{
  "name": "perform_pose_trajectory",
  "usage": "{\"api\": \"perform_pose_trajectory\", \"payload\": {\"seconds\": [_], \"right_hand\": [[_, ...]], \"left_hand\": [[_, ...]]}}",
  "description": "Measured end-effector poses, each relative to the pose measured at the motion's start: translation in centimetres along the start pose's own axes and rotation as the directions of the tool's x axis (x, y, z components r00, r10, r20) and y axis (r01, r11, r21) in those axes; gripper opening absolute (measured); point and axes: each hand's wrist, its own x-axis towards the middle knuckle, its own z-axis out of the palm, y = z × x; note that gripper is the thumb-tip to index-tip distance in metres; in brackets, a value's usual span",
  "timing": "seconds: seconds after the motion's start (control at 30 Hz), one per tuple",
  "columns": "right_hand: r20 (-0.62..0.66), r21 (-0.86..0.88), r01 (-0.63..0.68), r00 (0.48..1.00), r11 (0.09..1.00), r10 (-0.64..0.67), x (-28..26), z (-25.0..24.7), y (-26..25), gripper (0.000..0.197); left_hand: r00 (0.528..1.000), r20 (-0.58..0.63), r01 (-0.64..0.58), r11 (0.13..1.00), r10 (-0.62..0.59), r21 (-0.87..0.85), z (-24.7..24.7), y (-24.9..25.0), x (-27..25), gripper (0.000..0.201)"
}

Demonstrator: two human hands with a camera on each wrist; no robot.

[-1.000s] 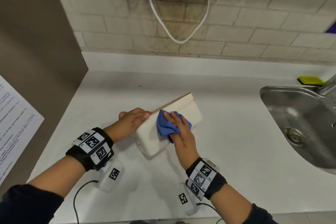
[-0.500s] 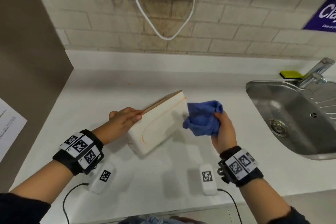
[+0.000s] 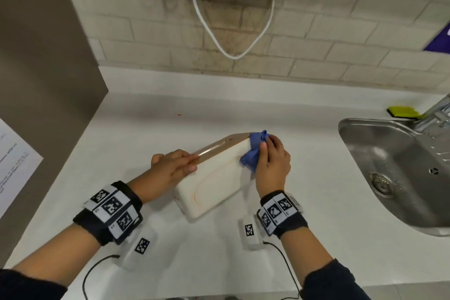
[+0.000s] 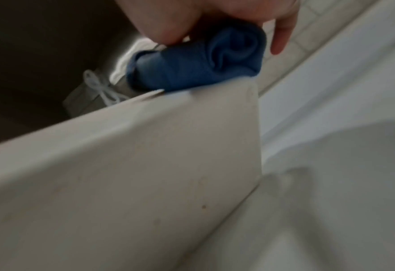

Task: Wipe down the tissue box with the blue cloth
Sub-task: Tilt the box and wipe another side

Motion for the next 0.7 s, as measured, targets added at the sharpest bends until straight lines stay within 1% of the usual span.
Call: {"api": "perform_pose_trajectory", "payload": {"seconds": [0.07, 0.1, 0.13, 0.2, 0.23, 0.33, 0.37, 0.4, 0.47, 0.57, 0.6, 0.63, 0.67, 0.7], "right_hand": [[0.163, -0.012, 0.07, 0.984, 0.997, -0.067, -0.6, 0.0, 0.2, 0.064], [0.219, 0.013, 0.105, 0.97, 0.994, -0.105, -0.5, -0.1, 0.4, 0.071], [0.26, 0.034, 0.131, 0.956, 0.991, -0.135, -0.3, -0.1, 0.7, 0.074], [0.304, 0.052, 0.152, 0.939, 0.987, -0.161, 0.2, -0.2, 0.9, 0.072], [0.3, 0.036, 0.171, 0.938, 0.985, -0.174, 0.2, -0.2, 0.9, 0.068], [0.215, 0.037, 0.249, 0.944, 0.968, -0.251, -1.4, 0.2, 0.5, 0.054], [0.21, 0.062, 0.29, 0.932, 0.955, -0.296, -2.1, 0.5, 0.2, 0.051], [0.23, 0.08, 0.348, 0.905, 0.934, -0.357, -2.9, 0.8, -0.3, 0.05], [0.318, 0.115, 0.467, 0.819, 0.877, -0.478, -4.7, 1.8, -1.5, 0.045], [0.413, 0.221, 0.563, 0.686, 0.797, -0.599, -7.3, 2.9, -3.7, 0.042], [0.433, 0.253, 0.592, 0.638, 0.765, -0.637, -7.9, 3.1, -4.1, 0.042], [0.456, 0.283, 0.619, 0.585, 0.733, -0.671, -8.4, 3.2, -4.2, 0.041], [0.482, 0.315, 0.649, 0.52, 0.693, -0.705, -8.7, 3.2, -4.1, 0.04], [0.505, 0.344, 0.686, 0.44, 0.641, -0.742, -8.9, 3.0, -3.9, 0.039]], "left_hand": [[1.0, 0.012, -0.002, 1.0, 0.002, 0.01, -0.1, 0.1, 0.1, 0.085], [1.0, 0.02, -0.005, 1.0, 0.005, 0.018, -0.2, 0.2, 0.1, 0.092], [1.0, 0.028, -0.009, 1.0, 0.008, 0.026, -0.3, 0.3, 0.1, 0.096], [0.999, 0.033, -0.017, 0.999, 0.015, 0.032, -0.4, 0.6, 0.0, 0.102], [0.999, 0.035, -0.02, 0.999, 0.019, 0.031, -0.4, 0.7, 0.0, 0.102], [0.999, 0.032, -0.03, 1.0, 0.03, 0.008, -0.4, 0.6, -0.1, 0.099], [0.999, 0.026, -0.026, 1.0, 0.027, -0.01, -0.4, 0.6, 0.0, 0.096], [1.0, 0.015, -0.018, 0.999, 0.019, -0.03, -0.5, 0.5, 0.1, 0.09], [1.0, -0.014, 0.011, 0.998, -0.012, -0.055, -0.8, 0.3, 0.4, 0.067], [0.997, -0.046, 0.05, 0.995, -0.055, -0.091, -1.1, 0.4, 0.6, 0.044], [0.997, -0.041, 0.054, 0.993, -0.058, -0.105, -1.2, 0.5, 0.4, 0.042], [0.998, -0.028, 0.056, 0.992, -0.059, -0.116, -1.3, 0.5, 0.3, 0.047], [0.998, -0.007, 0.061, 0.991, -0.062, -0.121, -1.4, 0.5, 0.2, 0.053], [0.998, 0.012, 0.061, 0.991, -0.06, -0.115, -1.6, 0.6, 0.1, 0.059]]}}
